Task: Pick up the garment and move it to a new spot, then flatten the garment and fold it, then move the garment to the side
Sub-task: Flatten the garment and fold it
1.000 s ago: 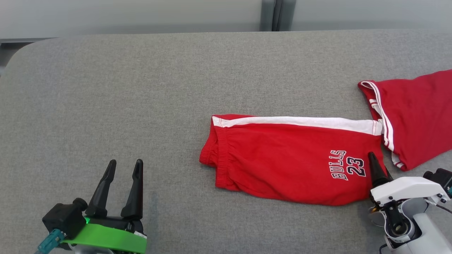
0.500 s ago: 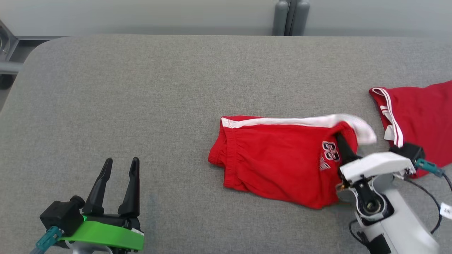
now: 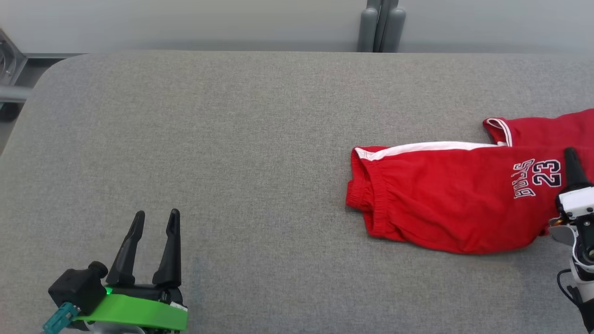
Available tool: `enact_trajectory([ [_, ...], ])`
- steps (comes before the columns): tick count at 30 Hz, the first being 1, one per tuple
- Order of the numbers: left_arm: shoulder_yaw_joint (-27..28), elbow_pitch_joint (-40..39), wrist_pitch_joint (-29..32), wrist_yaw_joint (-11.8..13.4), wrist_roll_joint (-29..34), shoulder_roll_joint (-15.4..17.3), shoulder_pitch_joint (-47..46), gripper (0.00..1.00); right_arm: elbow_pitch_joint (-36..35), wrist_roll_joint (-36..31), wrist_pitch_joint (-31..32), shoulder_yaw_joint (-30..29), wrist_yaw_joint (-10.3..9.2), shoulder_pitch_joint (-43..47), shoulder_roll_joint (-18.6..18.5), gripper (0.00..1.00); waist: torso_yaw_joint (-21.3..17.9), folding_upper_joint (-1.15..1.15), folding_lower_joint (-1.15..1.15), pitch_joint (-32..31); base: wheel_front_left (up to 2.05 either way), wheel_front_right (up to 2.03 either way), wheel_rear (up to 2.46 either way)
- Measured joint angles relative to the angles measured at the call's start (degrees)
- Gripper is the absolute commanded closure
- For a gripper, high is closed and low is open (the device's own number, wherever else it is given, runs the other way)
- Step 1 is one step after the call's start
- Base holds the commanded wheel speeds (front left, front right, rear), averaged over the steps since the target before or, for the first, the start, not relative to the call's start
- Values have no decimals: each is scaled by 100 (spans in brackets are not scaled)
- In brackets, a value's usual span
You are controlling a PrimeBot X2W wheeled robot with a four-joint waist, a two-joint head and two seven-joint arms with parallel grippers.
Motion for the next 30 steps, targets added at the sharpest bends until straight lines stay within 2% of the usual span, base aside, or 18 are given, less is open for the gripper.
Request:
enact_trajectory([
  [3, 67, -66, 0, 0, 0, -5, 4, 0, -324, -1, 0, -54, -2, -20, -113, 100, -30, 0, 0, 50, 0, 0, 0],
  [6, 87, -70, 0, -2, 1, -16, 3, 0, -798, -250, 101, 468, 13, -214, -41, 100, -97, 0, 0, 113, 0, 0, 0],
  [11, -22, -62, 0, -26, 35, -20, -12, 0, -1056, -969, 452, 1825, 14, -402, 486, 100, -162, 0, 0, 198, 0, 0, 0],
  [14, -133, -36, 0, -69, 68, -35, -56, 0, -940, -1314, 481, 2325, -62, -400, 869, 100, -147, 0, 0, 241, 0, 0, 0],
  [16, -252, -5, 0, -77, 82, -42, -127, 0, -815, -1332, 478, 2408, -130, -421, 1132, 100, -122, 0, 0, 277, 0, 0, 0],
  [19, -372, 25, 0, -94, 82, -51, -270, 0, -583, -1564, 376, 2551, -240, -550, 1338, 100, -71, 0, 0, 343, 0, 0, 0],
  [28, -269, 148, 0, -126, 82, -60, -387, 0, 30, -2103, 194, 2700, -309, -948, 1228, 100, 64, 0, 0, 506, 0, 0, 0],
  [29, -261, 156, 0, -126, 82, -60, -387, 0, 80, -2168, 194, 2771, -309, -960, 1232, 93, 65, 0, 0, 510, 0, 0, 0],
  [30, -258, 168, 0, -127, 82, -60, -389, 0, 126, -2210, 194, 2836, -309, -972, 1237, 77, 64, 0, 0, 511, 0, 0, 0],
])
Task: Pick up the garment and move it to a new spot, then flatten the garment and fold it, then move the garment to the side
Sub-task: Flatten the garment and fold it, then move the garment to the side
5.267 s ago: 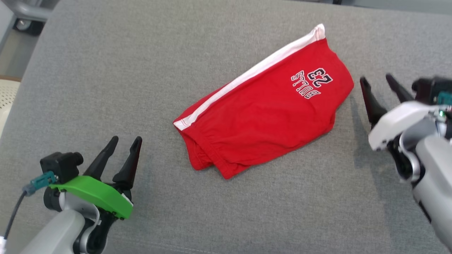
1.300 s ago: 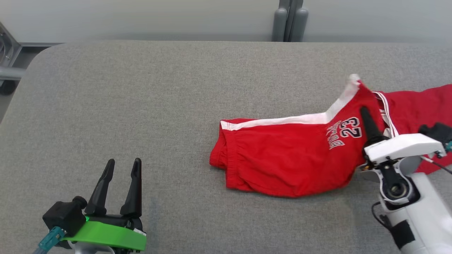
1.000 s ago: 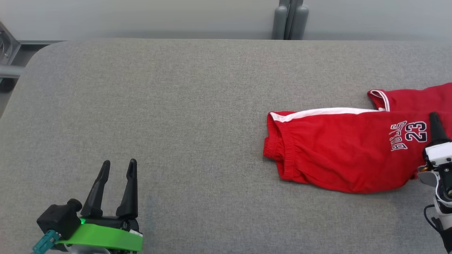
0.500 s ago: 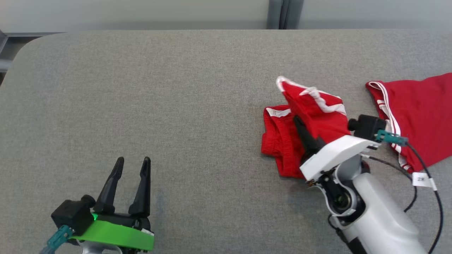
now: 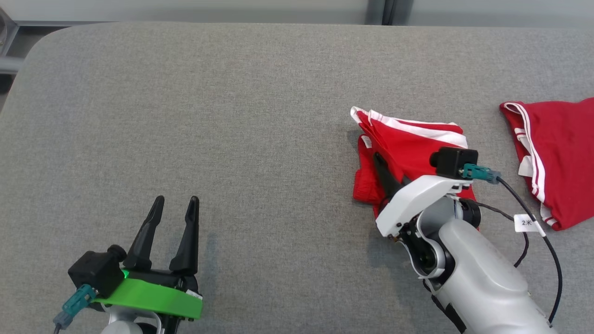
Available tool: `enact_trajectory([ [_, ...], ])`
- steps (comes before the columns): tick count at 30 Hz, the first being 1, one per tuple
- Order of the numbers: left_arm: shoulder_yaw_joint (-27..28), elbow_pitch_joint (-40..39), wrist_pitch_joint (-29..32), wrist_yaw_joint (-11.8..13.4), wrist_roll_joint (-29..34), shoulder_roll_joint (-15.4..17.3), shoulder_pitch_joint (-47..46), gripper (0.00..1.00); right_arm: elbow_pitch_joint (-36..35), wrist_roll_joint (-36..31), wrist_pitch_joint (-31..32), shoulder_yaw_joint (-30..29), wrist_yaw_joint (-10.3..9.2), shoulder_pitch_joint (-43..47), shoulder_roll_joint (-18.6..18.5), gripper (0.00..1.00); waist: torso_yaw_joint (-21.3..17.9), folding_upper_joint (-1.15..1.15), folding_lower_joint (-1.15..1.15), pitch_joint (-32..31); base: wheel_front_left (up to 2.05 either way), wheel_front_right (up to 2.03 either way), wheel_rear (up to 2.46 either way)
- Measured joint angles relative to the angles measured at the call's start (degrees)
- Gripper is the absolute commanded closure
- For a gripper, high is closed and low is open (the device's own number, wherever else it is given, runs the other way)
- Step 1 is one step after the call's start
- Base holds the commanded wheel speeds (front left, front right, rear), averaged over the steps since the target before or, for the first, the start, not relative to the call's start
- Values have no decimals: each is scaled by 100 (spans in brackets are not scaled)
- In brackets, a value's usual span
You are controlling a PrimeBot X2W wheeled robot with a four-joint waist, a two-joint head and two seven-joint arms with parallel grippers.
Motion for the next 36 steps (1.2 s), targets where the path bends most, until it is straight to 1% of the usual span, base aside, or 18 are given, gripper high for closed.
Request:
enact_trajectory([
  [1, 2, 14, 0, 0, 0, 0, -3, 0, 42, -60, 0, 86, -8, -26, 2, 56, -2, 0, 0, 0, 0, 0, 0],
  [2, 4, 26, 0, 0, 0, 0, -6, 0, 67, -137, 0, 160, -8, -57, 4, 0, -5, 0, 0, -2, 0, 0, 0],
  [7, 56, 83, 0, -15, 0, -7, -94, 0, 68, -385, -103, 486, -8, -215, 19, 0, -39, 0, 0, -25, 0, 0, 0],
  [12, 82, 119, 0, -15, 1, -11, -95, 0, -354, -326, -248, 565, 10, -216, 38, 0, -96, 0, 0, -67, 0, 0, 0],
  [15, 169, 121, 0, -15, 1, -20, -94, 0, -621, -238, -404, 320, 7, -154, 40, 0, -117, 0, 0, -92, 0, 0, 0],
  [17, 235, 119, 0, -15, 1, -20, -91, 0, -641, -229, -478, 73, 3, -69, -19, 0, -135, 0, 0, -105, 0, 0, 0],
  [18, 263, 111, 0, -15, 1, -23, -85, 0, -633, -179, -501, -75, 1, -3, -90, 0, -149, 0, 0, -109, 0, 0, 0],
  [20, 266, 112, 0, -15, 1, -24, -85, 0, -522, -194, -554, -363, -43, 132, -387, 0, -175, 0, 0, -114, 0, 0, 0],
  [22, 254, 112, 0, -16, 1, -33, -85, 0, -347, -75, -577, -728, -51, 291, -635, 0, -191, 0, 0, -122, 0, 0, 0],
  [25, 225, 115, 0, -18, 19, -37, -85, 0, -77, 109, -580, -1068, -51, 520, -767, 0, -194, 0, 0, -130, 0, 0, 0],
  [28, 210, 118, 0, -20, 43, -43, -85, 0, 129, 265, -543, -1202, -51, 672, -700, 0, -180, 0, 0, -138, 0, 0, 0],
  [34, 198, 136, 0, -26, 75, -60, -84, 0, 366, 539, -419, -1271, -51, 699, -554, 0, -137, 0, 0, -142, 0, 0, 0],
  [36, 198, 137, 0, -35, 75, -66, -84, 0, 455, 780, -314, -1350, -51, 699, -450, 0, -116, 0, 0, -139, 0, 0, 0],
])
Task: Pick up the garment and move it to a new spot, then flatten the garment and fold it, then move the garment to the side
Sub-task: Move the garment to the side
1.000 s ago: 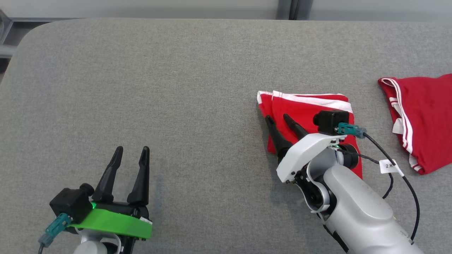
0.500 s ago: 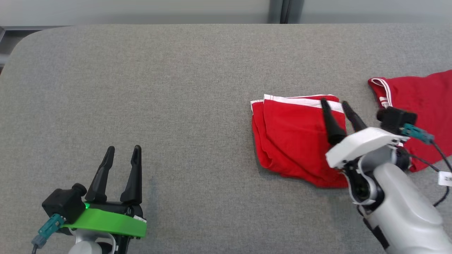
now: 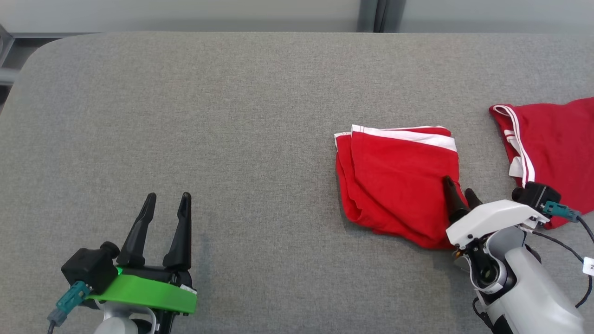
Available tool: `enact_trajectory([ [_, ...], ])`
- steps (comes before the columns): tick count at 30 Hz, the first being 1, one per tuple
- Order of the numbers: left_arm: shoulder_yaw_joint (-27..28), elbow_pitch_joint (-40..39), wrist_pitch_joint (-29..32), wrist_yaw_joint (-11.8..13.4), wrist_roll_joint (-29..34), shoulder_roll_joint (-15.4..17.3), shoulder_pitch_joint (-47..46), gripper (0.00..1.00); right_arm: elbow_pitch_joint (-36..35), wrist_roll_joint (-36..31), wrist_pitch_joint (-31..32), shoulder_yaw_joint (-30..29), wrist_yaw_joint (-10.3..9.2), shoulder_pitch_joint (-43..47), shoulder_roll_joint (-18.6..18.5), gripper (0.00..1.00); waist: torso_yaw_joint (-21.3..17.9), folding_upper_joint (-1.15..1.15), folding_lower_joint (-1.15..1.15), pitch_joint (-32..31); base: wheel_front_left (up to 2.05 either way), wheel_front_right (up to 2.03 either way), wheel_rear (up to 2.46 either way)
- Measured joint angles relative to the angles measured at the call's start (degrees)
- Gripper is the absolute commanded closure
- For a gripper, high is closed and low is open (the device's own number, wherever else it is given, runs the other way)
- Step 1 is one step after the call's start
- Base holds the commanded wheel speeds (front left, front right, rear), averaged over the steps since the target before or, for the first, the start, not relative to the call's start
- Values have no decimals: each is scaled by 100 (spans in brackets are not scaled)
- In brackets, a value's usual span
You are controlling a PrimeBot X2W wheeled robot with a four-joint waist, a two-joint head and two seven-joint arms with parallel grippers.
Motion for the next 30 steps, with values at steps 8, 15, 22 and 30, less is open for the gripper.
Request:
enact_trajectory([
  [8, 2, 12, 0, -14, 1, -23, -1, 0, 210, 352, 493, 218, 330, -157, 145, 100, 38, 0, 0, 0, 0, 0, 0],
  [15, 8, 24, 0, -35, 1, -44, -1, 0, -101, -520, 770, 701, 569, -814, -737, 100, 27, 0, 0, -26, 0, 0, 0],
  [22, 0, 36, 0, -38, 1, -51, -2, 0, -335, -864, 1491, 634, 558, -1304, -1872, 100, 28, 0, 0, -18, 0, 0, 0],
  [30, -16, 58, 0, -41, 1, -53, -3, 0, -122, -692, 2533, 312, 446, -1436, -2658, 100, 124, 0, 0, 74, 0, 0, 0],
])
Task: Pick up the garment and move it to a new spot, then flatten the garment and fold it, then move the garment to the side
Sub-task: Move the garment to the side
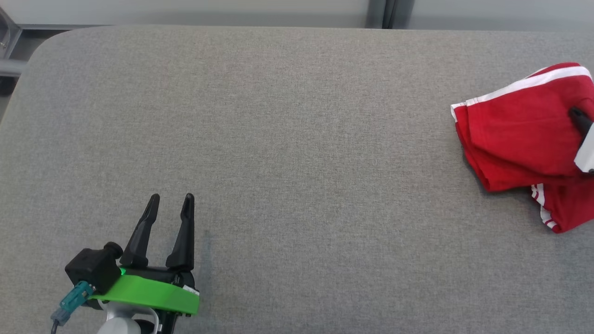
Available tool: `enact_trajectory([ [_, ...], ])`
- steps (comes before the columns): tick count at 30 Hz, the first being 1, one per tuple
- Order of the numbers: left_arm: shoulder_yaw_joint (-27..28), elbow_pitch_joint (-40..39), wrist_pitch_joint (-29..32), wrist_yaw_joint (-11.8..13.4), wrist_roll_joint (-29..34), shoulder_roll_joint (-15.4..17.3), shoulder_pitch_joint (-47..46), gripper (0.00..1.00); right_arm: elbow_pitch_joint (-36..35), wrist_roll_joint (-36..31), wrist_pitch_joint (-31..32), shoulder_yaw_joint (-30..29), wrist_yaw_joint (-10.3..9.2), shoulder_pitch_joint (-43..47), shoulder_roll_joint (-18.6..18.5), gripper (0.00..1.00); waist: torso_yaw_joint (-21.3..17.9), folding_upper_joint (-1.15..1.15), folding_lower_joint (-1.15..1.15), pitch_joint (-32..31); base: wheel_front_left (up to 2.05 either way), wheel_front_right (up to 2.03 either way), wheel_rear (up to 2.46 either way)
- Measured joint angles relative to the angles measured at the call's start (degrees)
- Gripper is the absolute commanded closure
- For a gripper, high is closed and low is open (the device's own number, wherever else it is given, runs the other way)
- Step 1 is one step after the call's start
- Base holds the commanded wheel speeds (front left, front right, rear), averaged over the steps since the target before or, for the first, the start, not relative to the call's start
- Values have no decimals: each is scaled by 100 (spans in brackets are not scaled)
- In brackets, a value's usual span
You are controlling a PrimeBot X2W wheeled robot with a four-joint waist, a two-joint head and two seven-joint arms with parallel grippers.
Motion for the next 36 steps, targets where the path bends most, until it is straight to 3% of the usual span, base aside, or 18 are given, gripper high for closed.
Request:
enact_trajectory([
  [7, -111, 55, 0, 0, 44, 2, -5, 0, 256, -86, 342, -91, -189, -21, -303, 100, 117, 0, 0, 102, 0, 0, 0],
  [15, -82, 109, 0, -2, 44, 13, -29, 0, 403, -547, 672, 169, -276, -166, -620, 100, 244, 0, 0, 164, 0, 0, 0],
  [16, -73, 115, 0, -12, 44, 13, -32, 0, 423, -599, 711, 211, -278, -180, -654, 90, 248, 0, 0, 163, 0, 0, 0],
  [17, -65, 118, 0, -13, 43, 12, -34, 0, 455, -673, 725, 245, -292, -181, -689, 72, 251, 0, 0, 161, 0, 0, 0],
  [19, -56, 127, 0, -14, 43, 12, -35, 0, 527, -847, 778, 319, -300, -181, -778, 0, 252, 0, 0, 156, 0, 0, 0],
  [27, 44, 176, 0, -15, 38, 9, -35, 0, 734, -1240, 936, 495, -352, -143, -1012, 0, 188, 0, 0, 56, 0, 0, 0],
  [31, 118, 201, 0, -15, 30, 5, -35, 0, 561, -1327, 495, 352, -393, -160, -1007, 0, 142, 0, 0, -31, 0, 0, 0],
  [36, 261, 259, 0, -14, -1, 3, -32, 0, 31, -1474, -422, 96, -412, -279, -703, 0, 73, 0, 0, -189, 0, 0, 0],
])
